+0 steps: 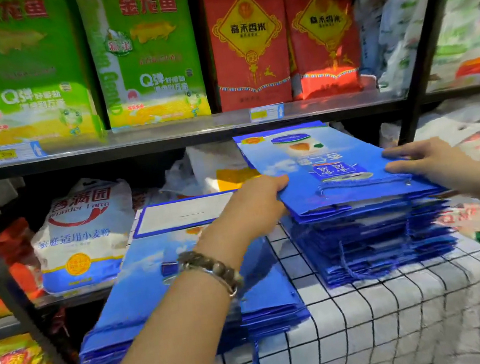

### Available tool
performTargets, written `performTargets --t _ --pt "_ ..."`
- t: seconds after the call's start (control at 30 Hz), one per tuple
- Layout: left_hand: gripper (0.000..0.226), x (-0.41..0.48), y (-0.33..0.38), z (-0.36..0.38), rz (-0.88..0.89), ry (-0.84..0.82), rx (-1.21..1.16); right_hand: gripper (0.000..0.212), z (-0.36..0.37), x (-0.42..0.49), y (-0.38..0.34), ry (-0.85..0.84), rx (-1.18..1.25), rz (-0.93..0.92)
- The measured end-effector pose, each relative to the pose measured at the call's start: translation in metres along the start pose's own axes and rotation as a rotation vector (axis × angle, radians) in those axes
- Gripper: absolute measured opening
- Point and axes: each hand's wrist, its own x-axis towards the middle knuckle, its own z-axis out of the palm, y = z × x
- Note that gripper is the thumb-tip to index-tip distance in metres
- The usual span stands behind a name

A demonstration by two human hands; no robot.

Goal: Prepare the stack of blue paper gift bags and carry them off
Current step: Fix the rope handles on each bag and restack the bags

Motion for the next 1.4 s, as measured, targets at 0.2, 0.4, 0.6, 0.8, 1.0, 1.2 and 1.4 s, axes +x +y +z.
performTargets --t 0.2,0.4,0.6,0.8,1.0,1.2,1.4 --pt "0.029 0.030 0.016 0.049 -0.008 -0.201 0.018 0.041 -0.004 0.008 0.055 -0.055 -0.081 0.108" --pt "0.054 0.026 0.021 0.046 -0.122 -0.319 0.029 0.044 0.005 0.018 0.071 -0.036 -0.228 0.100" --pt "0.037 0.031 0.075 0.040 -0.102 -0.053 0.049 0.033 0.001 0.024 0.031 0.119 -0.258 -0.104" --pt "0.060 0.030 0.078 0.098 -0.164 -0.276 0.174 0.047 0.046 0.012 0.032 -0.331 -0.459 -0.017" --pt "0.061 0.028 0.076 0.114 -0.184 -0.262 0.222 0.041 0.056 0.005 0.040 -0.371 -0.512 -0.004" --pt "0.053 0.029 0.078 0.118 -0.212 -0.210 0.204 0.040 0.061 0.012 0.040 -0.444 -0.578 0.014" --pt "0.054 0.028 0.079 0.117 -0.237 -0.226 0.230 0.042 0.059 0.008 0.032 -0.467 -0.631 -0.015"
